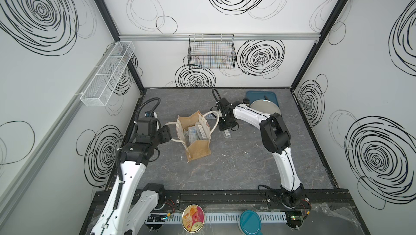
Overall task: Put the compass set into the canvas bag
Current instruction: Pick up the compass set at the center of the board.
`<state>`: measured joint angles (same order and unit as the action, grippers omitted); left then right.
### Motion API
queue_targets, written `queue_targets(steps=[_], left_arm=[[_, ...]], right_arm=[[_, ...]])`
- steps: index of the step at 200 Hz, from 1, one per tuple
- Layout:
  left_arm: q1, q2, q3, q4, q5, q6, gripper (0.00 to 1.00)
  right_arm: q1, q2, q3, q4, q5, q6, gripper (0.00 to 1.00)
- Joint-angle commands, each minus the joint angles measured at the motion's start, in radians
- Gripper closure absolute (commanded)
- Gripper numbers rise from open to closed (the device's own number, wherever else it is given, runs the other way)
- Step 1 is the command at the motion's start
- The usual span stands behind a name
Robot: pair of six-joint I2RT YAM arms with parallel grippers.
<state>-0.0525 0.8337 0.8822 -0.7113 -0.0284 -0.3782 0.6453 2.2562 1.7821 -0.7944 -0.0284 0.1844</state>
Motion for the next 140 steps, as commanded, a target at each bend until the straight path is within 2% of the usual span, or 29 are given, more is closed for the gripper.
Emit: queue_targets(steps=[1,32,76,107,140], left_arm=[[-0.007,-0.015,0.038,-0.012,-0.015,0.001,0.35],[-0.009,-0.020,0.044,-0.011,-0.014,0.003,0.35],[-0.018,-0.016,0.061,-0.011,-0.014,0.012,0.35],[-0.038,-0.018,0.072,-0.008,-0.020,0.010,0.34],[-0.056,-0.021,0.081,-0.009,-0.033,0.007,0.34]], right_arm=[[-0.007,-0.042,-0.052,-0.052,0.010,0.013,0.56],[-0.028,-0.153,-0.094,-0.050,0.011,0.029,0.59],[-0.053,-0.381,-0.132,-0.063,0.030,0.046,0.60],[-0.042,-0.453,-0.026,-0.164,0.072,0.040,0.60],[0.039,-0.485,0.105,-0.190,0.119,-0.006,0.60]])
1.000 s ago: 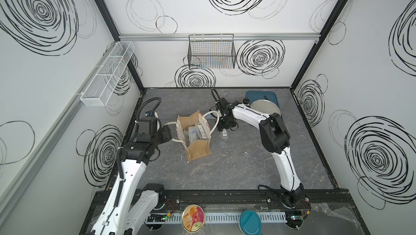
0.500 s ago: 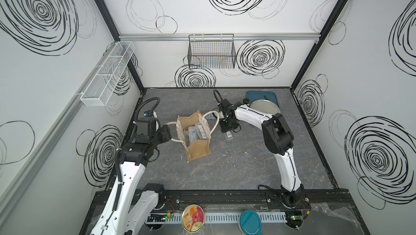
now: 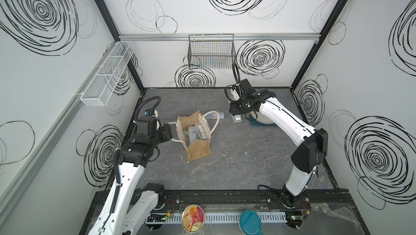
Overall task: Put the compass set into the canvas bag
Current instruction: Pick up the compass set at the center of the board, then place the compass set in the canvas bag.
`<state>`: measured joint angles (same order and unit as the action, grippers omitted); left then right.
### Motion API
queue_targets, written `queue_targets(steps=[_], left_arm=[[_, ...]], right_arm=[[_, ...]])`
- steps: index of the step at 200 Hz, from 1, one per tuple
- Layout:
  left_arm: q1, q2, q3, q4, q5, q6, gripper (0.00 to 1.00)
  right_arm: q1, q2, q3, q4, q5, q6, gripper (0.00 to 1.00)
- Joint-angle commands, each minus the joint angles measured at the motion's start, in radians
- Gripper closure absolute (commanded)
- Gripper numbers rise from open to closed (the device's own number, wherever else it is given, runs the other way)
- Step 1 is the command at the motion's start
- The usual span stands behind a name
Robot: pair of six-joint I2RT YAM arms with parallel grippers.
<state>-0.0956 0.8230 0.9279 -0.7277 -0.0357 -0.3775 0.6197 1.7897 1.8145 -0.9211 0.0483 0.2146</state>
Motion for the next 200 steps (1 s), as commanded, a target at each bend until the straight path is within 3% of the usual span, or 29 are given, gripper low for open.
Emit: queue_targets(steps=[1,41,87,132,200], left_arm=[[-0.013,-0.010,0.035,0.007,-0.027,0.006,0.34],[-0.015,-0.029,0.043,-0.001,-0.053,0.009,0.33],[-0.014,-0.045,0.034,-0.007,-0.060,0.008,0.33],[-0.013,-0.071,0.012,-0.025,-0.071,0.011,0.32],[-0.009,-0.053,-0.005,-0.014,-0.051,0.009,0.32]], right_arm=[[0.067,-0.021,0.075,-0.063,0.043,-0.037,0.60],[0.237,0.013,0.215,0.009,0.104,-0.079,0.60],[0.367,0.265,0.459,-0.024,0.068,-0.161,0.60],[0.388,0.426,0.497,-0.004,0.032,-0.176,0.59],[0.384,0.544,0.448,-0.092,-0.008,-0.115,0.57]])
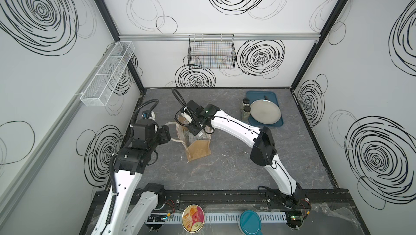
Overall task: Put the compass set into the canvas bag
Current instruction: Place the compass set in the canvas bag, then pick up the compass set at the center of the board.
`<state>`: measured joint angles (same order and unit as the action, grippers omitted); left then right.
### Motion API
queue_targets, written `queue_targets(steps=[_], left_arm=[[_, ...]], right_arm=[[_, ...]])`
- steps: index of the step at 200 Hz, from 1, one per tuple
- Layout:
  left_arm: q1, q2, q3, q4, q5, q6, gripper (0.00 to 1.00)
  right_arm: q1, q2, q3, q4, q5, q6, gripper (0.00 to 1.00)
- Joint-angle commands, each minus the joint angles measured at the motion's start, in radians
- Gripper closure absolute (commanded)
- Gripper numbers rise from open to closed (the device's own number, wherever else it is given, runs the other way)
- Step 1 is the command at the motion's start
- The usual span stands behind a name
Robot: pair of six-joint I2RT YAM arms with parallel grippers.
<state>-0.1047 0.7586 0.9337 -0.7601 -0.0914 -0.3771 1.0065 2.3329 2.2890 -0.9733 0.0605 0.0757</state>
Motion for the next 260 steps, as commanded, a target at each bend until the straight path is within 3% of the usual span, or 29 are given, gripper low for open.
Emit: queue_targets(steps=[1,30,53,72,142,174,200,232,260], left_arm=[[0.000,0.011,-0.011,0.019,0.005,0.008,0.32],[0.000,0.019,-0.012,0.024,0.011,0.000,0.32],[0.001,0.027,-0.012,0.024,0.015,-0.001,0.32],[0.001,0.031,-0.012,0.022,0.018,-0.004,0.32],[-0.011,0.042,0.000,0.022,0.019,-0.026,0.31],[-0.029,0.054,0.004,0.025,0.014,-0.040,0.31],[-0.043,0.064,0.005,0.030,0.010,-0.055,0.31],[-0.044,0.077,0.008,0.044,0.019,-0.096,0.31],[-0.044,0.089,0.009,0.052,0.023,-0.125,0.31]], right_arm=[[-0.003,0.000,-0.028,-0.039,-0.020,0.024,0.57],[-0.003,-0.011,-0.052,-0.012,-0.026,0.027,0.53],[-0.003,-0.028,-0.048,-0.011,-0.003,0.027,0.35],[-0.003,-0.057,-0.042,-0.020,0.010,0.025,0.27],[-0.041,-0.327,-0.079,0.051,0.071,-0.018,0.20],[-0.135,-0.478,-0.261,0.188,0.094,-0.053,0.18],[-0.288,-0.546,-0.396,0.266,0.008,-0.046,0.17],[-0.425,-0.528,-0.486,0.332,-0.099,-0.076,0.16],[-0.476,-0.436,-0.468,0.327,-0.126,-0.131,0.15]])
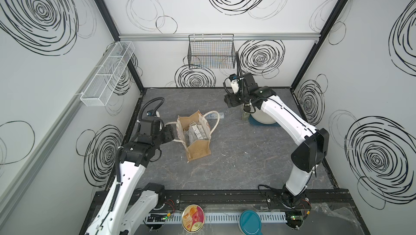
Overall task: Put the compass set into the canvas bag
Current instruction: Pick up the compass set at the center of the board.
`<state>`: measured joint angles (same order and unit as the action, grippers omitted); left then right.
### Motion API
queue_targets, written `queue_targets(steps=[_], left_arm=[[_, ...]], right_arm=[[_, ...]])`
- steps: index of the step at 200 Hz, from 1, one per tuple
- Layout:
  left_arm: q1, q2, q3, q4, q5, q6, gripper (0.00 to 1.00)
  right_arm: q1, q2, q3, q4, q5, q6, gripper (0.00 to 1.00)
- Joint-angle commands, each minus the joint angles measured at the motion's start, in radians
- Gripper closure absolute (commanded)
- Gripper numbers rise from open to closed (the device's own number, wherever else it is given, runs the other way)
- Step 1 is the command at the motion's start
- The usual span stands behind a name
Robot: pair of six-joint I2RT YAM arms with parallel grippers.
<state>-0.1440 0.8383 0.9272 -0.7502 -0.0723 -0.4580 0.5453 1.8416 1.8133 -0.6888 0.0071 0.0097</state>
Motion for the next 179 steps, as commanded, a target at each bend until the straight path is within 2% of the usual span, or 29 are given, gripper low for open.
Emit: queue_targets(steps=[1,61,127,179], left_arm=[[-0.005,0.009,0.016,0.041,0.004,-0.045,0.31],[-0.005,0.022,0.019,0.021,-0.044,-0.108,0.31],[-0.006,0.034,0.037,-0.022,-0.088,-0.146,0.31],[-0.019,0.017,0.042,-0.058,-0.116,-0.166,0.31]], right_arm=[[-0.015,0.056,0.008,0.043,-0.073,-0.065,0.15],[-0.027,0.289,0.127,0.031,-0.153,-0.185,0.11],[-0.026,0.578,0.368,-0.009,-0.193,-0.209,0.07],[-0.026,0.706,0.485,0.009,-0.267,-0.218,0.05]])
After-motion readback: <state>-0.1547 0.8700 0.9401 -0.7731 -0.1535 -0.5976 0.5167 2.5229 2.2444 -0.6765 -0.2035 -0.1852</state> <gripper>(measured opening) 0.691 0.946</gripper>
